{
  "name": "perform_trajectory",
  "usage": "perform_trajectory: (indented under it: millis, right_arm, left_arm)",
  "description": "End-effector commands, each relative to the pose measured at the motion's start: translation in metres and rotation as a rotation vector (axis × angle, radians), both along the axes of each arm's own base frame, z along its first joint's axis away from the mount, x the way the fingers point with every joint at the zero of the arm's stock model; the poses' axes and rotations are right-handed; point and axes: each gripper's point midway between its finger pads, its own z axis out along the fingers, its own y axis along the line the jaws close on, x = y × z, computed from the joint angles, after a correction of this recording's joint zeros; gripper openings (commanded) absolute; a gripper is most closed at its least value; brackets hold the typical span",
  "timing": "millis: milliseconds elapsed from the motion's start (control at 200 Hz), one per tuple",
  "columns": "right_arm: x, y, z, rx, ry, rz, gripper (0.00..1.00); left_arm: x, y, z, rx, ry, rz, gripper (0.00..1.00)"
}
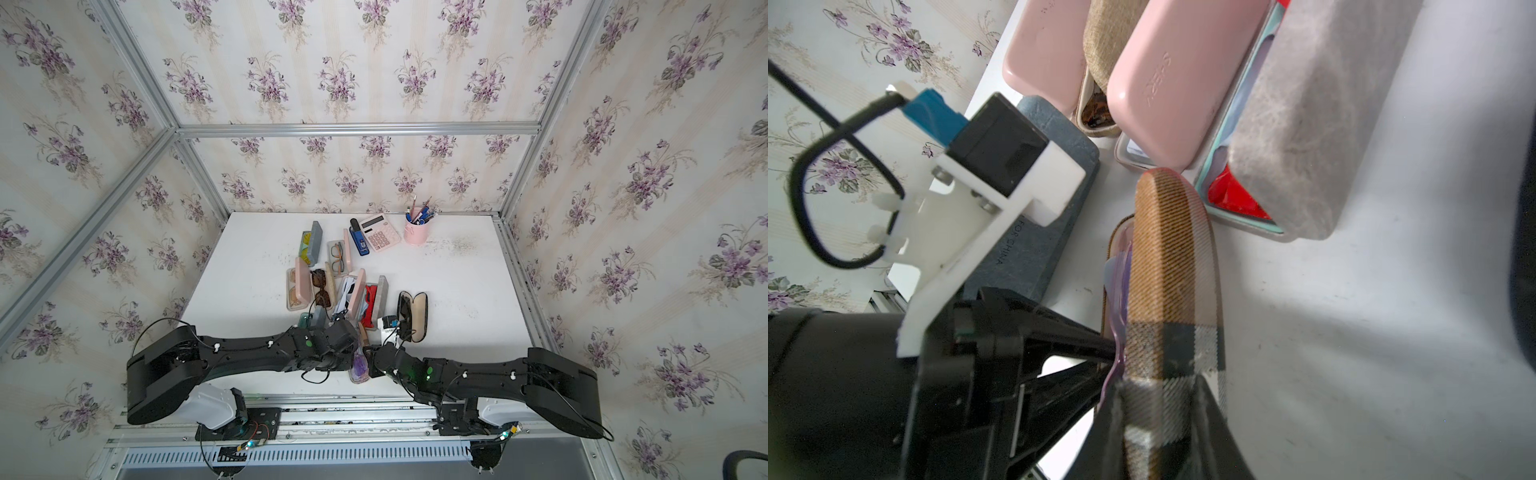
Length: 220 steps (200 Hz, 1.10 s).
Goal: Close the glasses case
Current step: Close the glasses case at the center of the board.
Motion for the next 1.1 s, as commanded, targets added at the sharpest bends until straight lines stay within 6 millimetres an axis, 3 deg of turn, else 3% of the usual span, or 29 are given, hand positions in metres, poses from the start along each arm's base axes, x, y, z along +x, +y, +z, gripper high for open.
perform_trajectory:
  millis: [0,1094]
  right_arm:
    - [-0.034,0.02,-0.009,0.03,0.125,0.155,0.18]
    - [-0.067,0.052,-0.028,-0.028,0.162,0.22,0.16]
  left_arm:
    - [0.001,-0.016,0.004,-0.057,-0.024,-0.067,0.17]
    - [0.0,-0.016,0.012,-0.094,-0.067,-0.053,0.17]
